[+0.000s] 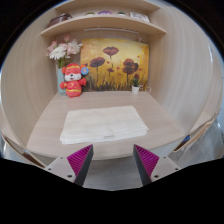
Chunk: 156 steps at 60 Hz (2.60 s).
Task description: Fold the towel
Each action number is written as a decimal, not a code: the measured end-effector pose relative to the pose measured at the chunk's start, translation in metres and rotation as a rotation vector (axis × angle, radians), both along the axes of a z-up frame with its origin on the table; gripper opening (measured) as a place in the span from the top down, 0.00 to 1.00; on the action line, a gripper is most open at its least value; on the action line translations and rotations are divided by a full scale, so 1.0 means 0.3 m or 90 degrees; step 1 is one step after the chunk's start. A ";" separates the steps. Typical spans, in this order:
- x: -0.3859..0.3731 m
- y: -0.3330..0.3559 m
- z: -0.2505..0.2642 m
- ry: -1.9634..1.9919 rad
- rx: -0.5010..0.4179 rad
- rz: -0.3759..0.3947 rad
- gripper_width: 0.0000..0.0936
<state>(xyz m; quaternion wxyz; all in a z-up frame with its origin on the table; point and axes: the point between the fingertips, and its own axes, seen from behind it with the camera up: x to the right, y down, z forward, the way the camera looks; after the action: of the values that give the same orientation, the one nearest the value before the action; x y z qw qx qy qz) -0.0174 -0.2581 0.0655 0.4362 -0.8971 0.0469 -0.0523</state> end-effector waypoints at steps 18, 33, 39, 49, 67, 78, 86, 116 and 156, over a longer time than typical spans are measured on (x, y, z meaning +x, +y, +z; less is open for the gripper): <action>-0.509 0.396 -0.175 0.024 -0.025 0.132 0.14; -0.511 0.554 -0.254 -0.036 -0.060 0.107 0.52; -0.479 0.557 -0.257 -0.053 -0.049 0.084 0.79; -0.459 0.554 -0.262 -0.080 -0.080 0.123 0.93; -0.133 0.609 0.112 -0.059 0.008 0.068 0.93; 0.190 0.582 0.070 -0.029 -0.020 0.060 0.71; 0.428 0.514 -0.084 -0.104 -0.098 0.038 0.42; 0.307 0.420 0.319 0.005 0.021 0.072 0.19; 0.133 -0.151 0.539 -0.035 0.087 0.060 0.20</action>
<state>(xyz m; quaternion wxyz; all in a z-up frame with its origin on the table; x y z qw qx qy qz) 0.0224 -0.3034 0.2272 0.4996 -0.8646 -0.0042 -0.0533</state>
